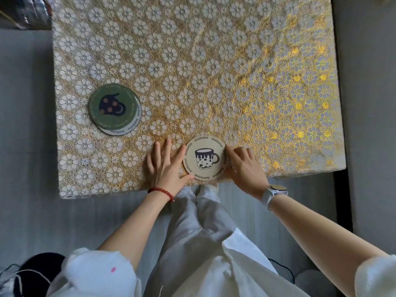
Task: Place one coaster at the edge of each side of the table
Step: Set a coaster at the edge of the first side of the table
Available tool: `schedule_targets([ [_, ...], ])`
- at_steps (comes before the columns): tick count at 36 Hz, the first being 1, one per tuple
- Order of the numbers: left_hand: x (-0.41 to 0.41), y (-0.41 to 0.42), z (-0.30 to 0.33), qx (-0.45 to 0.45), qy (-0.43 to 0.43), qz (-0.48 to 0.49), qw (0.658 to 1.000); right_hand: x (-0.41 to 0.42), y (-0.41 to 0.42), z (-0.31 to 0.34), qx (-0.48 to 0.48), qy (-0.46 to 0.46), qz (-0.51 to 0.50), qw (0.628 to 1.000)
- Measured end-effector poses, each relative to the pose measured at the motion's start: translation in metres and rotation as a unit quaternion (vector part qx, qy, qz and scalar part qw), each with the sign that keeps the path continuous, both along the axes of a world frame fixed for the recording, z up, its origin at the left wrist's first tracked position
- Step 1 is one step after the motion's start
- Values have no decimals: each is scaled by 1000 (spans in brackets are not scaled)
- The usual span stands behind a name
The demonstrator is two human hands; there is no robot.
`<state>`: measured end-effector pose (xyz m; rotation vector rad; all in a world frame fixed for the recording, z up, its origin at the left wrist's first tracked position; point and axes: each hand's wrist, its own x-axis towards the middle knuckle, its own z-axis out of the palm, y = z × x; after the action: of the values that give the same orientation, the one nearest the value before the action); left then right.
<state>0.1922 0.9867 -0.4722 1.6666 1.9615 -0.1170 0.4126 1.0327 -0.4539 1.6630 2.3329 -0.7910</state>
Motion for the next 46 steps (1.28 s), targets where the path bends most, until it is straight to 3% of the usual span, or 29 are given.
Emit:
schedule_targets([
  [15,4,1,-2,-10,8,-1,1000,1,0,1,2,37,-14,999],
  [26,1,0,-4,-35,73,-57,995,1,-3,3,10,-41,42,998],
  [34,-6,12,13,-100,23,-58,993,-7,10,24,-38,7,-35,999],
  [40,-35,36,51,-7,-9,0,1000,-44,40,53,-49,-18,-23,998],
  [46,-102,65,108,98,12,51,994,-115,70,105,-53,27,9,998],
])
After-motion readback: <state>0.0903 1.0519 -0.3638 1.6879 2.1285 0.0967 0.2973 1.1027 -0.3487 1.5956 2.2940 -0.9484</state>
